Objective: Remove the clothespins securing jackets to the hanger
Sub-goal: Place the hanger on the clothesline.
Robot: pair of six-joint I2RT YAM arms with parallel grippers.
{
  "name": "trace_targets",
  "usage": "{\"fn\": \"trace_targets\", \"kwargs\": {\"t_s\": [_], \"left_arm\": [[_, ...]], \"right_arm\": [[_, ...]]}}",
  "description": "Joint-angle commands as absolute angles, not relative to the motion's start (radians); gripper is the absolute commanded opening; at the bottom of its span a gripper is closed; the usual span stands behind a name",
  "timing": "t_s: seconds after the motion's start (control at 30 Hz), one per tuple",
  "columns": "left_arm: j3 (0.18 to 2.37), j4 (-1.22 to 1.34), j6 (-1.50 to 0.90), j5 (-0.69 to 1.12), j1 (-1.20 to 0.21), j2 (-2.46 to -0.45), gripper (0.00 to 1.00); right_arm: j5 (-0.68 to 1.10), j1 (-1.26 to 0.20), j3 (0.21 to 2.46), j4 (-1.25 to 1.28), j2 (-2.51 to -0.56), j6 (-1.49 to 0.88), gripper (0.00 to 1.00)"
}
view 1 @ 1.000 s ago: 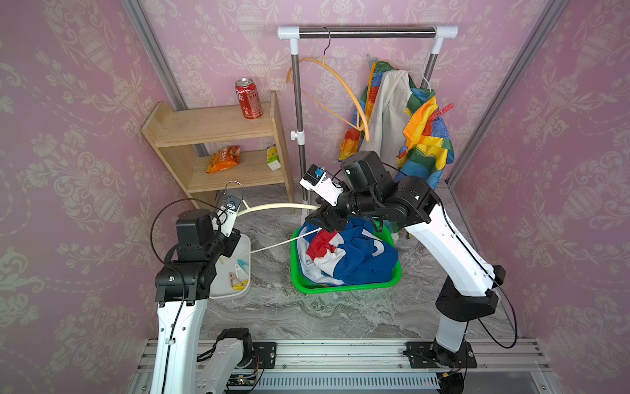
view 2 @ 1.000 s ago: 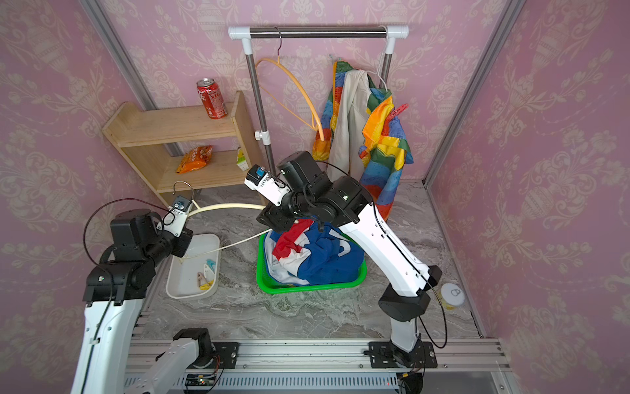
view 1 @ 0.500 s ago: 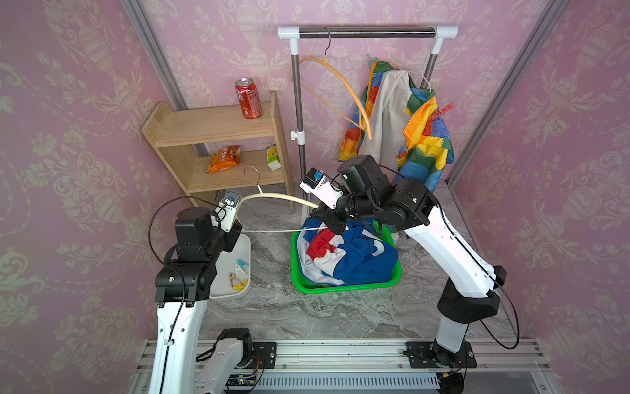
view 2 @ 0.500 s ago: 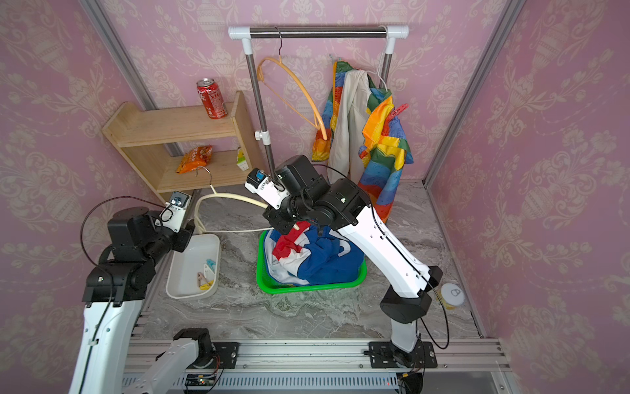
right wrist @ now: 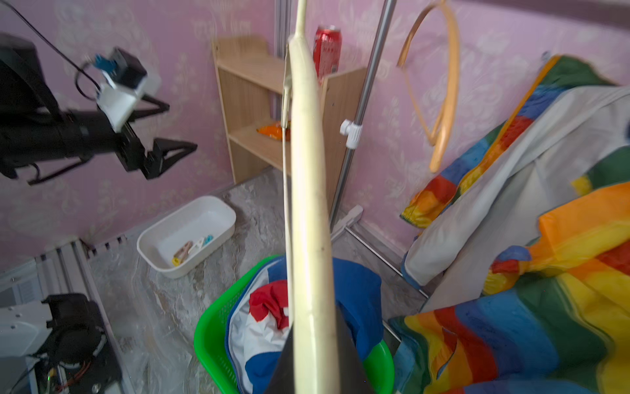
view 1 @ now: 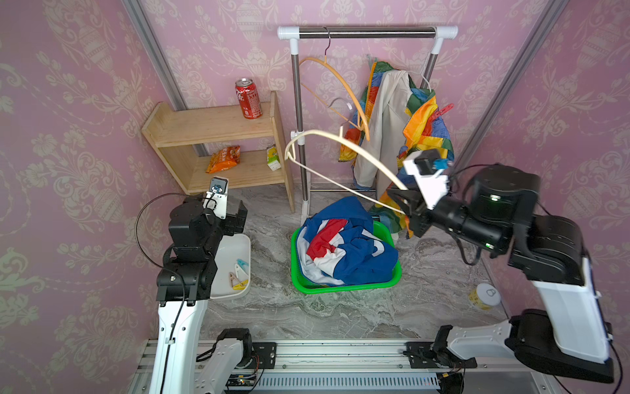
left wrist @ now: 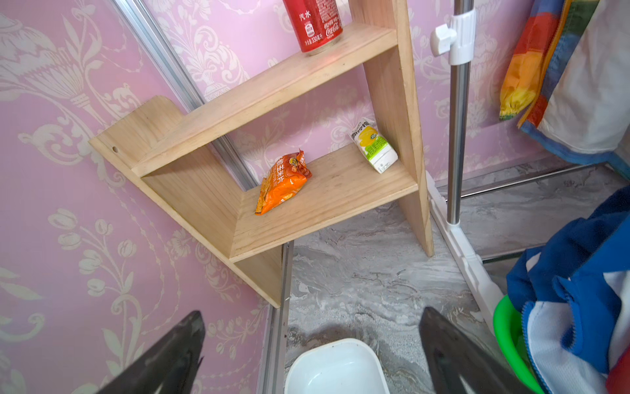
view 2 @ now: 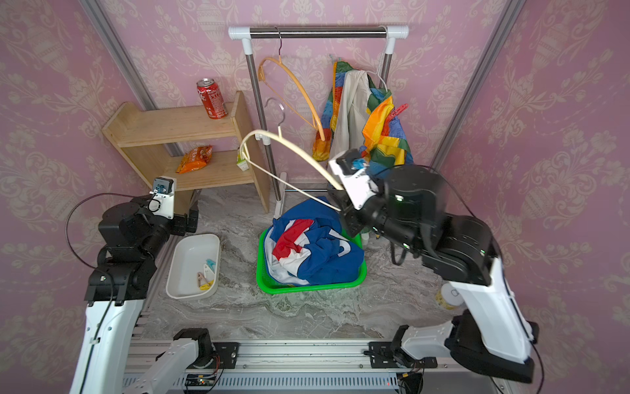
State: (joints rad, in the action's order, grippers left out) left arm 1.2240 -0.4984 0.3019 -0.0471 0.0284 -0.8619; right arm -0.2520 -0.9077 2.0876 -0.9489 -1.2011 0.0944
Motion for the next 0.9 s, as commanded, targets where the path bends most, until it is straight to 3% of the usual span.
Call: {"fn": "trace_targets", "kwargs": {"t_s": [0.0, 0.2, 0.43, 0.63, 0.87], "left_arm": [[1.201, -0.411, 0.221, -0.033, 0.023, -0.880, 0.99], [1.181, -0.380, 0.179, -0.042, 0.022, -0.874, 0.99], [1.178, -0.388, 0.134, -0.033, 0.022, -0.826, 0.99], [1.200, -0.418, 0.114, 0.005, 0.022, -0.799, 0.99], [1.170, -0.470, 0.111, -0.011, 0.021, -0.739, 0.99]], "right_arm": [[-0.314, -0.911, 1.959, -0.608, -1.046, 0.117, 0.00], [-0.393, -0.911, 1.831, -0.406, -0.940, 0.241, 0.00], [-0.616, -0.879, 1.850, -0.367, -1.086, 0.396, 0.00], [-0.433, -0.627, 1.895, -0.361, -1.224, 0.244, 0.00], [-0.347, -0.525, 1.921, -0.364, -1.302, 0.160, 0.00]]}}
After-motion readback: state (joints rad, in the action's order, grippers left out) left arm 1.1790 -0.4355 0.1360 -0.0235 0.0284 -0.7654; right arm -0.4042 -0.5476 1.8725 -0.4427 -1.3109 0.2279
